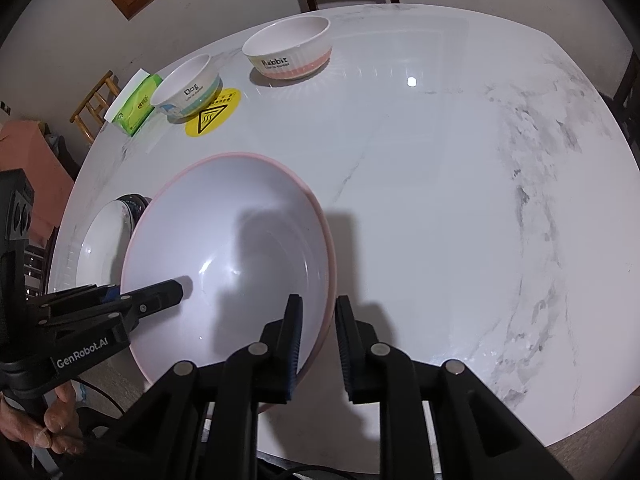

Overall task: Organize plates and bowls
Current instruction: 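Carry the pink bowl beside the plate stack and set it down, then open the left tool to release the pink bowl rim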

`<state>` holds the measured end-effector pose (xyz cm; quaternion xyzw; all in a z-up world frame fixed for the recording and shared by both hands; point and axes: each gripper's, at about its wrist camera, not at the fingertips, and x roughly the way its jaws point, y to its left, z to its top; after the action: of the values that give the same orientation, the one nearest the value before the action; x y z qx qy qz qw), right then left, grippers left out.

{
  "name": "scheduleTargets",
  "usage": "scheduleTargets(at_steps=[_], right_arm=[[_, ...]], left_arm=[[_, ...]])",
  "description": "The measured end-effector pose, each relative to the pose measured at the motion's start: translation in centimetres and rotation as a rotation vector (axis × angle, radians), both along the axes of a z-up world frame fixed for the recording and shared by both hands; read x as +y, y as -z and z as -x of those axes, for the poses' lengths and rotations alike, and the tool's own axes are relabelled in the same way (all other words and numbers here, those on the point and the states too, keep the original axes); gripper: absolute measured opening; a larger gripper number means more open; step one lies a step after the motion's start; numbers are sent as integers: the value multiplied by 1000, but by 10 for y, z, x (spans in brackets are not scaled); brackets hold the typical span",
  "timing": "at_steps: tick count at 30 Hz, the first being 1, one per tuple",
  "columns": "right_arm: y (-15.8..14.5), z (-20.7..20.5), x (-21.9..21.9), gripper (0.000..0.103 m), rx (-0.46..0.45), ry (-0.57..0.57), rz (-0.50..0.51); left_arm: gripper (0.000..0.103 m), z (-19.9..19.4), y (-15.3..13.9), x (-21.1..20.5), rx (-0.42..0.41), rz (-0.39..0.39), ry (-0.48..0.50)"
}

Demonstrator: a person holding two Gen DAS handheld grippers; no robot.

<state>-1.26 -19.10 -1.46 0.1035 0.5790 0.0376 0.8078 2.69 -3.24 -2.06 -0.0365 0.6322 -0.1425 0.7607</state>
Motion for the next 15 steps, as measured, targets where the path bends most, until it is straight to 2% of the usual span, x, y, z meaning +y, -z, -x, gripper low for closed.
scheduleTargets(at_steps=[5, 13, 15], right_arm=[[-5, -1, 2, 27, -25, -9, 52], [-20, -7, 0, 28, -77, -28, 93], [-27, -8, 1, 28, -100, -38, 99]], left_arm=[[21, -2, -2, 2, -21, -6, -11], [25, -8, -18, 10, -92, -18, -26], [29, -10, -24, 11, -114, -14, -27]])
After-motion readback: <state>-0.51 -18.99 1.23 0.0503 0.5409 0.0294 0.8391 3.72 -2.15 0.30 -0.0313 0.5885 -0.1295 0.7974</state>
